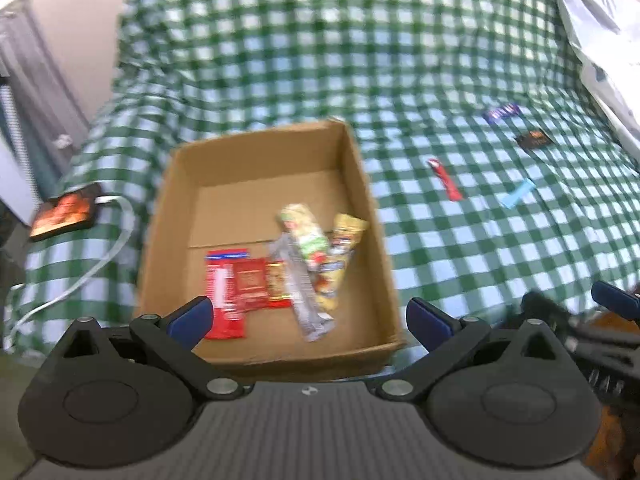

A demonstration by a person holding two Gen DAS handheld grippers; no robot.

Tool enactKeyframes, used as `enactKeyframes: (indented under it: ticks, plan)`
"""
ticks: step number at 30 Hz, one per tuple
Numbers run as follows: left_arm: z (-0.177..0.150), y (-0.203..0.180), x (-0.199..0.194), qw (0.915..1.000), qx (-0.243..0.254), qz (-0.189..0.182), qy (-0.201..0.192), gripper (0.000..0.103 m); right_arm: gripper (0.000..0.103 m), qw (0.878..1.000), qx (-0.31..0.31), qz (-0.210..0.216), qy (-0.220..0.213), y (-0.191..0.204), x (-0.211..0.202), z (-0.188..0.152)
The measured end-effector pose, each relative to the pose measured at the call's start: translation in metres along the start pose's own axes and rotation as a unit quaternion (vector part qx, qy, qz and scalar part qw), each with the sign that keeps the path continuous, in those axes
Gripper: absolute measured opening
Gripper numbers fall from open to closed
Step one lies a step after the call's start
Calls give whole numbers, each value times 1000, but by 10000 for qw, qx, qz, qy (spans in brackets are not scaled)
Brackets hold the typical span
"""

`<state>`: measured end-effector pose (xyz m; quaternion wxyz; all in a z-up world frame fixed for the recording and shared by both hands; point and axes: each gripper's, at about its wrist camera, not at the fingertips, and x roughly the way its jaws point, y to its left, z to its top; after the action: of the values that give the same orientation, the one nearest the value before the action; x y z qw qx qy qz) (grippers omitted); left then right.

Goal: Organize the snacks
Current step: 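Move both tools back over the remaining snacks on the bed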

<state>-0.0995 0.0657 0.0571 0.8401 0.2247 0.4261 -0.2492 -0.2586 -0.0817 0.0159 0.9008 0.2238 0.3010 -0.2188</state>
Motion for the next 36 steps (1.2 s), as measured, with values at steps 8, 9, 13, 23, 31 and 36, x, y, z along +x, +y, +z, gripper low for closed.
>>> enactKeyframes:
  ticks: [8,9,13,23,31,36]
  plan:
    - [69,-77,75,9984,548,-143,44,103,102,9870,843,-1326,-350,-109,47,16]
    - [80,-87,92,9979,614,-168,113,103,102,9844,911,-1462,-354,-122,60,20]
    - [115,-123,165,9977,614,-143,268,103,102,9797,1151,-1599,-365,-166,104,36]
    - [164,-175,312,9961,578,-98,658,103,102,9810,1154,-1547,203,-219,240,62]
    - [174,-188,389,9928,329,-626,967,103,103,9826,259,-1801,359,-225,326,59]
    - [171,-185,392,9933,254,-711,873,103,103,9833,11,-1818,11,-222,328,49]
